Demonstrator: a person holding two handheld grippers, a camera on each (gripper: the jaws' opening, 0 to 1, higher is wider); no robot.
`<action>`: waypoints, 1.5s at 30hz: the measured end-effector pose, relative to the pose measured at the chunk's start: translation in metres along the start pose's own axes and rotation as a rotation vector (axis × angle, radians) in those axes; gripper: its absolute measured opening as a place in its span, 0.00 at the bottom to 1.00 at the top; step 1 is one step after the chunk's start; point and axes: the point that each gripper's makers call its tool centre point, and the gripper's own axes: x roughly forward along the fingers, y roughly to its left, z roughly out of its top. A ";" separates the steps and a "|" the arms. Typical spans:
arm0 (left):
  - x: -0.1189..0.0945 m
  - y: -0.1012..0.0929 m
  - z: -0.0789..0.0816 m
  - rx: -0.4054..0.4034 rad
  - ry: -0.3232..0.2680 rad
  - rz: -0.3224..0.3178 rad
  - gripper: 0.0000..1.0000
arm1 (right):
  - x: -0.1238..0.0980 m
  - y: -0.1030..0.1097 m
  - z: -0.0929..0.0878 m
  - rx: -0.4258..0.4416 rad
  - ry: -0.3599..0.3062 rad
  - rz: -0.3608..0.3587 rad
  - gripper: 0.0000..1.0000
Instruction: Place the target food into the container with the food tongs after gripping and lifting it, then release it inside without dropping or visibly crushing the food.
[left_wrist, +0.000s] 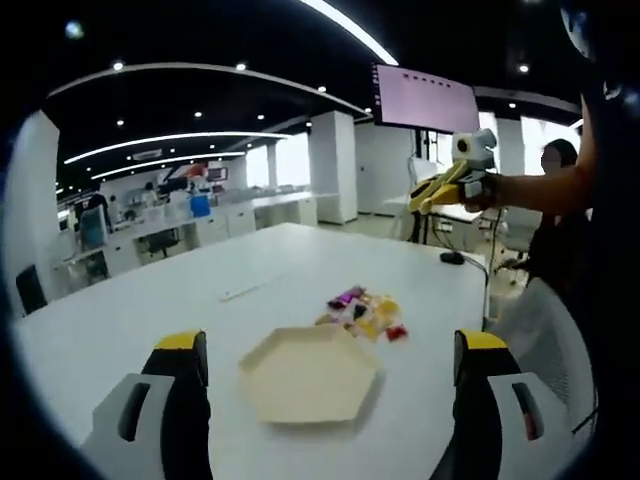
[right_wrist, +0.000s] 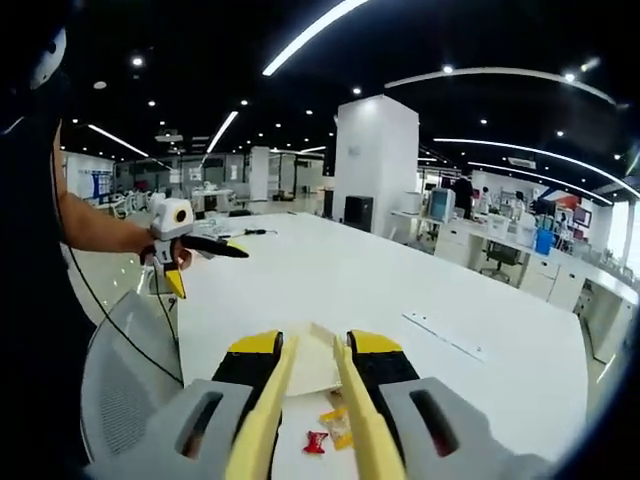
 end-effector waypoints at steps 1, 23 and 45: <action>-0.003 0.001 -0.003 -0.004 -0.001 0.009 0.99 | -0.001 -0.002 -0.005 0.003 0.010 -0.013 0.25; -0.018 0.008 -0.034 -0.052 0.038 0.092 0.98 | -0.010 -0.017 -0.057 0.020 0.111 -0.107 0.25; -0.022 -0.005 -0.062 -0.053 0.062 0.133 0.97 | 0.019 -0.008 -0.072 0.045 0.115 -0.081 0.25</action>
